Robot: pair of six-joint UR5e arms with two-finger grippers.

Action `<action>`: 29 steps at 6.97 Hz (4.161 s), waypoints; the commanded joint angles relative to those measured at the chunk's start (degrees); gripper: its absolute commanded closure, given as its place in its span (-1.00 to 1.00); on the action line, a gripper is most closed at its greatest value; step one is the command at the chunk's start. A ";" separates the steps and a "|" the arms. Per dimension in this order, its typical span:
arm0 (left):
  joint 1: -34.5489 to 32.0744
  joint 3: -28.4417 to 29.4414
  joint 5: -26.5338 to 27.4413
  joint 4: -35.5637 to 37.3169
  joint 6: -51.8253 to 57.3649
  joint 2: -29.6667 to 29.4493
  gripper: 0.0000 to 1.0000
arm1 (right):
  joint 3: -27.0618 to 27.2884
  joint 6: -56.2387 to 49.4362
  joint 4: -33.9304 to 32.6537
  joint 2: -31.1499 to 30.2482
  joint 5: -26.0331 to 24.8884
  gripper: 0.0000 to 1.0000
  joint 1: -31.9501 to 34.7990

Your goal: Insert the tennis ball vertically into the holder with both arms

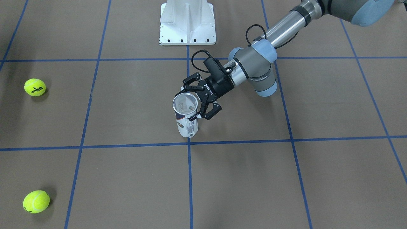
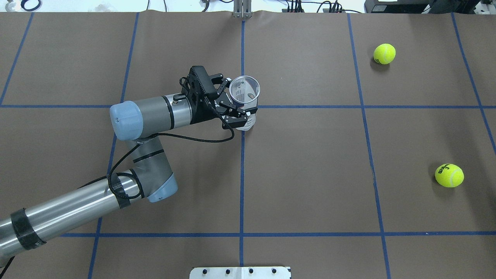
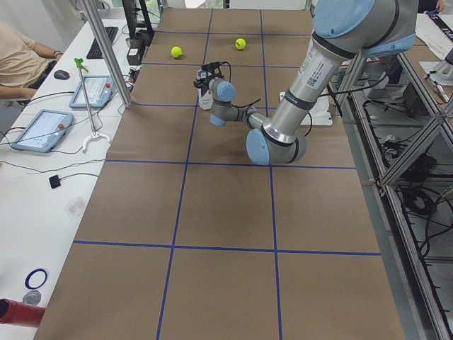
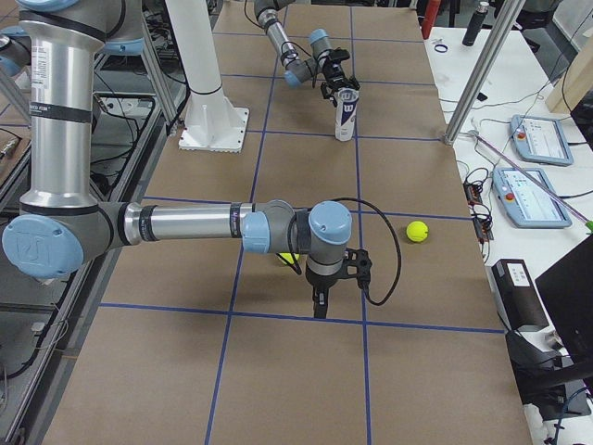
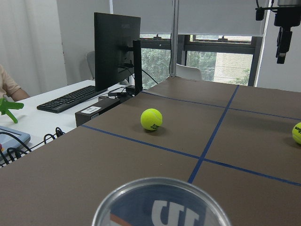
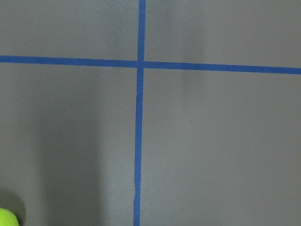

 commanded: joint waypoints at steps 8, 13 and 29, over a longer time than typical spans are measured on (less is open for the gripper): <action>0.07 -0.02 0.44 -0.35 -0.09 -0.11 -0.77 | 5.29 49.20 25.33 0.53 -3.29 -1.00 -27.14; 0.07 -0.02 0.44 -0.35 -0.09 -0.02 -0.77 | 12.06 41.81 25.81 -12.12 -16.50 -1.00 -37.20; 0.07 -0.02 0.44 -0.61 -0.09 0.06 -0.82 | 11.33 43.73 8.70 12.93 -9.56 1.00 -37.56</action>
